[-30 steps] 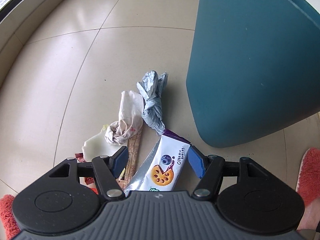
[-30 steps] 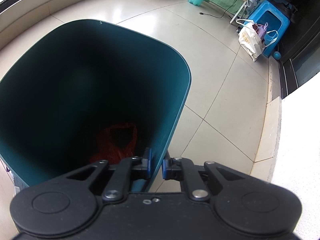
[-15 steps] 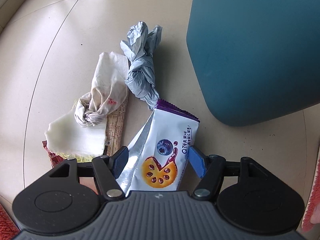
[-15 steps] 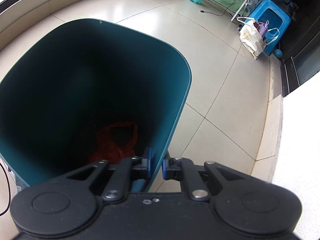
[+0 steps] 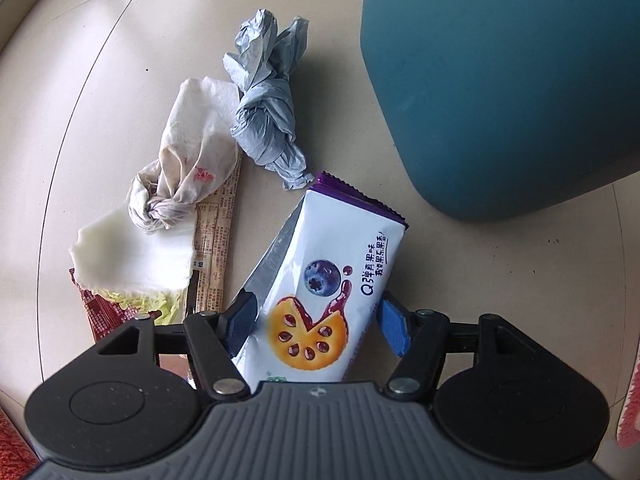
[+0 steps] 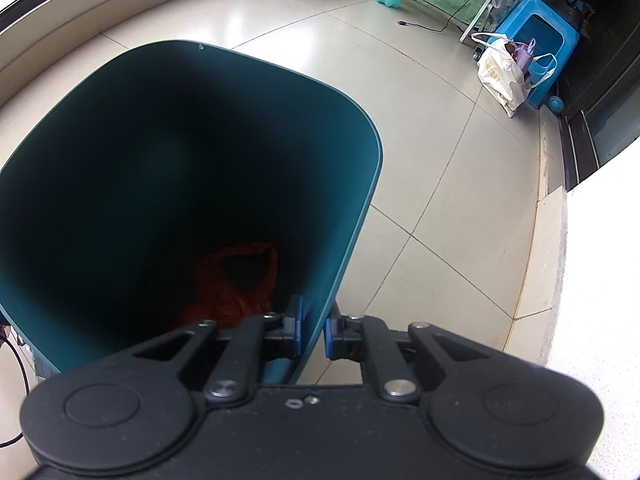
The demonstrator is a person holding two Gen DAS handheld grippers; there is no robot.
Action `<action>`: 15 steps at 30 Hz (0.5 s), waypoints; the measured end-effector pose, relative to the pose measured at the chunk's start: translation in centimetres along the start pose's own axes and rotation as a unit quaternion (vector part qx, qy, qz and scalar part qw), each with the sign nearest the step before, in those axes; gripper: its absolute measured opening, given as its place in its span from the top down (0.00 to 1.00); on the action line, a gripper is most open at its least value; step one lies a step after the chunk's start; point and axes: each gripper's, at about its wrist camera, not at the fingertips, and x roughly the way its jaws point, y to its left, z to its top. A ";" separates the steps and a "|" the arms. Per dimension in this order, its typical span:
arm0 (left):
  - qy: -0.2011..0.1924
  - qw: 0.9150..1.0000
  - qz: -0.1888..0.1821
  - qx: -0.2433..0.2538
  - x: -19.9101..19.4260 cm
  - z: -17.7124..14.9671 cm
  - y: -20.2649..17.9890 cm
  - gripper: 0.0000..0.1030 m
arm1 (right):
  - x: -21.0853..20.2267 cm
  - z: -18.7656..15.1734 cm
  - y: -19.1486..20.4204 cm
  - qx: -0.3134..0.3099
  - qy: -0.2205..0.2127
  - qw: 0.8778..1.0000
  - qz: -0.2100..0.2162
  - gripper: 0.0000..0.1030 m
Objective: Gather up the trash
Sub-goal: 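Lower the left tool to the biscuit wrapper and close on it, then lift the biscuit wrapper into the wastebasket and open the left tool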
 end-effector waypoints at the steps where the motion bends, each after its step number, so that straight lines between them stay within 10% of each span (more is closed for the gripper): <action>1: 0.000 1.000 0.005 0.000 0.1 0.0 0.0 0.44 | 0.0 0.0 0.0 0.000 0.000 1.000 -0.001 0.91; 15: -0.054 0.998 0.008 -0.026 -6.5 0.0 1.7 0.61 | -0.2 0.1 0.7 0.000 -0.001 1.000 -0.012 0.91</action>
